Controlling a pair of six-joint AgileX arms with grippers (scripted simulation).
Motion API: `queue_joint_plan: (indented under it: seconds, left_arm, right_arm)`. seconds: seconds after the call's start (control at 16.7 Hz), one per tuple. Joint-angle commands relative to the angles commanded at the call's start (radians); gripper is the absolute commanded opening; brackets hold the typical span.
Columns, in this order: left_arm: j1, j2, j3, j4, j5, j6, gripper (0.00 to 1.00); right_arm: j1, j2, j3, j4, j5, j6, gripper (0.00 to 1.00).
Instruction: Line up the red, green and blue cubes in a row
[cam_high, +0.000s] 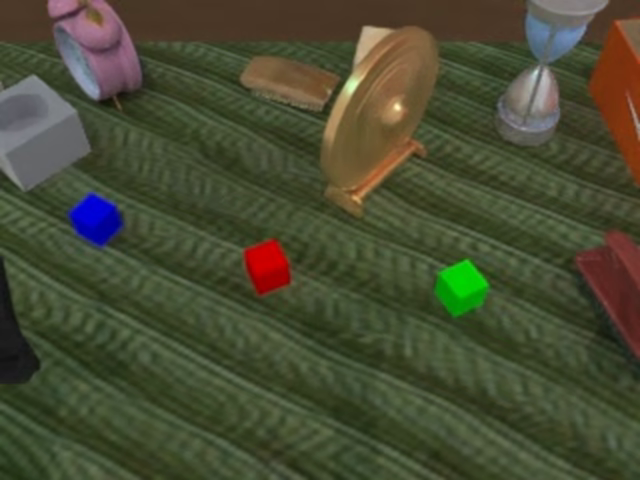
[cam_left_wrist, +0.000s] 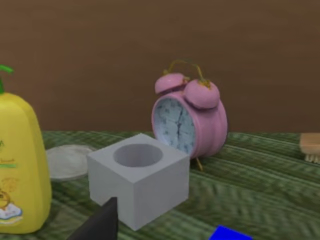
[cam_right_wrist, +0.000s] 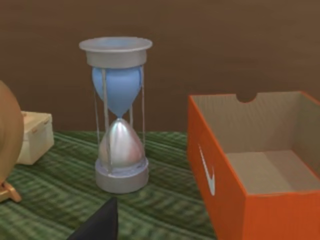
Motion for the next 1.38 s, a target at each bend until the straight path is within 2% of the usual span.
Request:
queue_joint_plan:
  seconds: [0.3,0.54,1.38]
  left_arm:
    - [-0.022,0.061,0.062,-0.042,0.003,0.023,1.0]
    - [-0.086,0.292,0.286,-0.185,0.005,0.099,1.0]
    - [-0.407,1.799,1.459,-0.972,0.006,0.494,1.0]
  right_arm:
    - [0.0,0.0,0.0,0.0,0.0,0.0,1.0]
    - [0.0,0.0,0.0,0.0,0.0,0.0,1.0]
    - [0.0,0.0,0.0,0.0,0.0,0.0,1.0]
